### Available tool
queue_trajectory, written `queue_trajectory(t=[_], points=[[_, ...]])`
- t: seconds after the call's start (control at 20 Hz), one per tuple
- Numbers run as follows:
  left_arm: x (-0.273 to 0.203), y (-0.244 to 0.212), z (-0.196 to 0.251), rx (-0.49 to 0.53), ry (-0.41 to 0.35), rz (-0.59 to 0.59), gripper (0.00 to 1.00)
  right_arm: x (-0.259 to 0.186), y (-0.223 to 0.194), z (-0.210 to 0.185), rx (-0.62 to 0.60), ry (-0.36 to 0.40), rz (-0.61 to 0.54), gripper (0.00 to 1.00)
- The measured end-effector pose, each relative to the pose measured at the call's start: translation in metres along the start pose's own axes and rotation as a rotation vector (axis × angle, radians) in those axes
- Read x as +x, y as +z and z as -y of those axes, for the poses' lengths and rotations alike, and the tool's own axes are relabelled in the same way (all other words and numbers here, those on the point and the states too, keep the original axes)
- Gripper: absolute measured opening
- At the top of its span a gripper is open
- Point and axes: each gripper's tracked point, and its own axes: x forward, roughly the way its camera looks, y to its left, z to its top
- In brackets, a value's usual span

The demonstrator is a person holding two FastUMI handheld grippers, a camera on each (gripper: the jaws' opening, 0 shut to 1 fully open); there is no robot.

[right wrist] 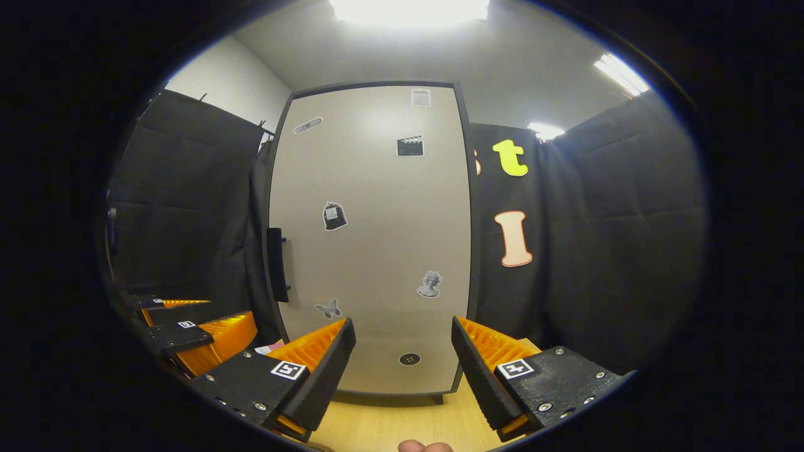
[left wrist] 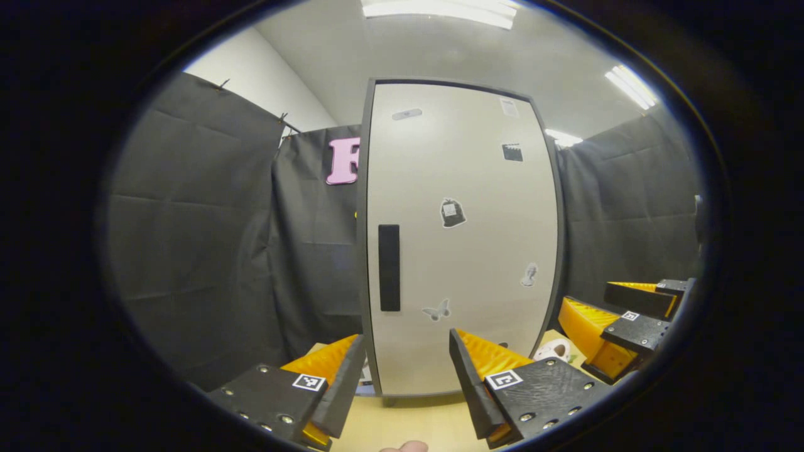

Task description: Open the cabinet door with the right hand, grasp the bottle in the cabinet with the left hand and place it on the coaster, then close the cabinet door with the right hand.

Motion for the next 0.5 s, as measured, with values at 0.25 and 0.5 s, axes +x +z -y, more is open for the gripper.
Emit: queue_trajectory(t=[0.25,0.5], points=[[-0.001,-0.001,0.001,-0.017,-0.008,-0.003,0.77,0.001,0.000,0.000,-0.017,0.000,0.005,0.95],[-0.008,0.000,-0.006,0.009,-0.005,0.005,0.77,0.011,0.004,-0.004,-0.034,0.011,0.017,0.95]])
